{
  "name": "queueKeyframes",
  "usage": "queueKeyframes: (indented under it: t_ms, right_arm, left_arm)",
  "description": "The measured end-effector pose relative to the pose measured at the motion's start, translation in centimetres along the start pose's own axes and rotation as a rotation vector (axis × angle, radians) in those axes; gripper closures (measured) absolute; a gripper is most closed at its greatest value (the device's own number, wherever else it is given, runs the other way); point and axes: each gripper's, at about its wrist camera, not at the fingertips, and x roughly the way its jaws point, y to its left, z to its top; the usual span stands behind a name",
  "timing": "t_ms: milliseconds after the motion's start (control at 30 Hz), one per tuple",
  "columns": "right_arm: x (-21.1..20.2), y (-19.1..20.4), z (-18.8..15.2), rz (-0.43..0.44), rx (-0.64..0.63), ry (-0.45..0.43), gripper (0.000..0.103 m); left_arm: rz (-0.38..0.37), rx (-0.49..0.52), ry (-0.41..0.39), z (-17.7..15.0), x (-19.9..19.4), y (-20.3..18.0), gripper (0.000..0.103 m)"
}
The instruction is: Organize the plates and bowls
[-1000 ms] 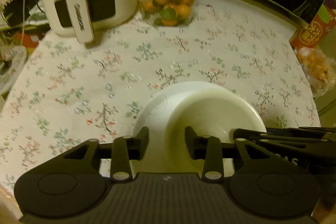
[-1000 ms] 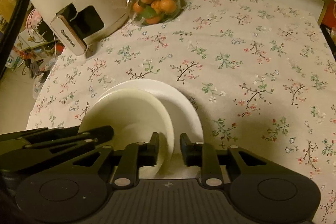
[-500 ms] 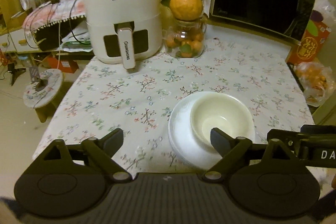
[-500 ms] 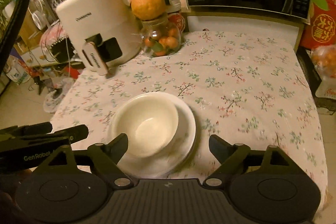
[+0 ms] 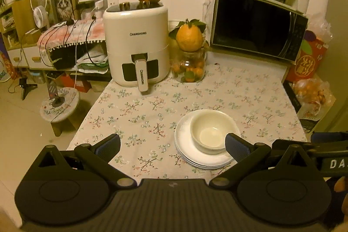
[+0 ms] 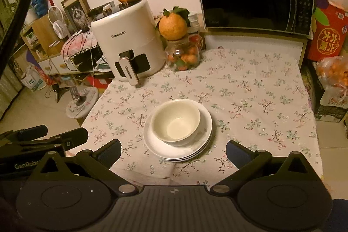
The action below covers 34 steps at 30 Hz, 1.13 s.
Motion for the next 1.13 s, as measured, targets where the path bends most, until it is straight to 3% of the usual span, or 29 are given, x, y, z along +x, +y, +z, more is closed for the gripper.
queueKeyframes:
  t_ms: [1133]
  right_arm:
    - [-0.51,0.27,-0.45,-0.006,0.01,0.006,0.002]
  left_arm:
    - [0.012,0.025,0.036,-0.32,0.24,-0.98,0.0]
